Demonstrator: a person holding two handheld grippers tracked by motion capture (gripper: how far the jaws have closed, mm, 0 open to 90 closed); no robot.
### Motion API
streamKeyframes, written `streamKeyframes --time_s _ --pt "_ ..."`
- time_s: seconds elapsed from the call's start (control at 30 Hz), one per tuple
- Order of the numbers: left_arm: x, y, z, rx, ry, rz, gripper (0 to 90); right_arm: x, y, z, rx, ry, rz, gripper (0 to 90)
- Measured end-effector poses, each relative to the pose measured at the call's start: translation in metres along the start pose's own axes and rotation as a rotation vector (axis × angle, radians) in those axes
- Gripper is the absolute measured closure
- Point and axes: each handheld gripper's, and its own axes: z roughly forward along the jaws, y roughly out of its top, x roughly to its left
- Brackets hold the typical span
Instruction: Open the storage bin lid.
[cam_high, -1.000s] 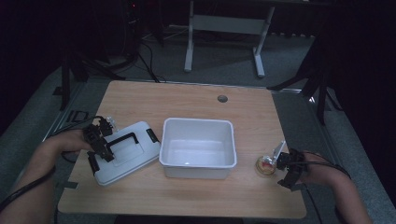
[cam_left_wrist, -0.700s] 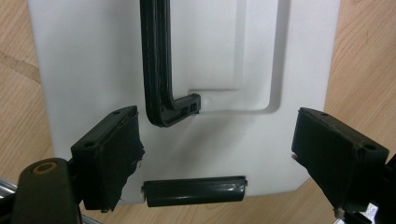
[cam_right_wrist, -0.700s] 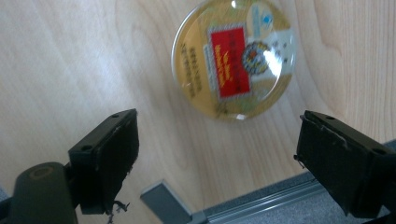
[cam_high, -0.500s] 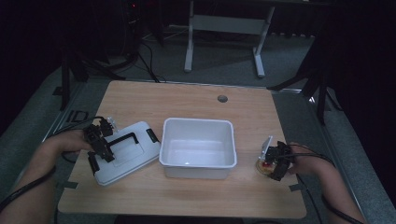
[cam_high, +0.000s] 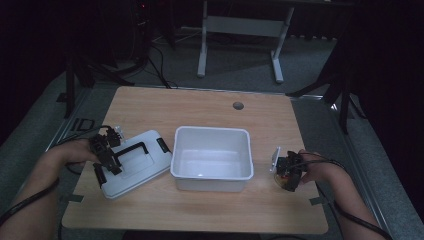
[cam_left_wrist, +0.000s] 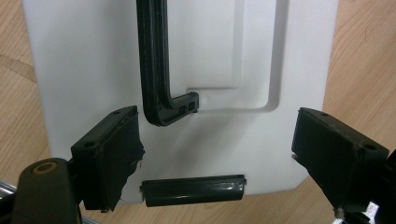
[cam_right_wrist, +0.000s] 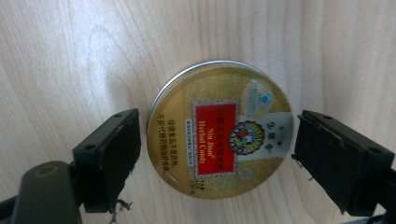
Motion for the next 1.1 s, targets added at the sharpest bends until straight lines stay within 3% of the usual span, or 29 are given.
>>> streamKeyframes --time_s 0.4,0.43,0.77,1.1 --pt "-0.001 0.000 -0.002 0.007 -0.011 0.011 15.0 -0.004 0.003 0.004 0.037 0.019 -0.030 20.5" --pt "-0.001 0.000 -0.002 0.005 -0.008 0.009 15.0 -0.003 0.003 -0.001 0.031 0.035 -0.030 20.5" --pt "-0.002 0.000 -0.005 -0.001 -0.002 0.010 15.0 -0.001 0.006 -0.030 0.004 0.015 -0.034 20.6" --pt "-0.003 0.001 -0.008 0.006 -0.003 0.016 15.0 0.000 0.012 -0.067 0.043 -0.013 -0.012 20.7"
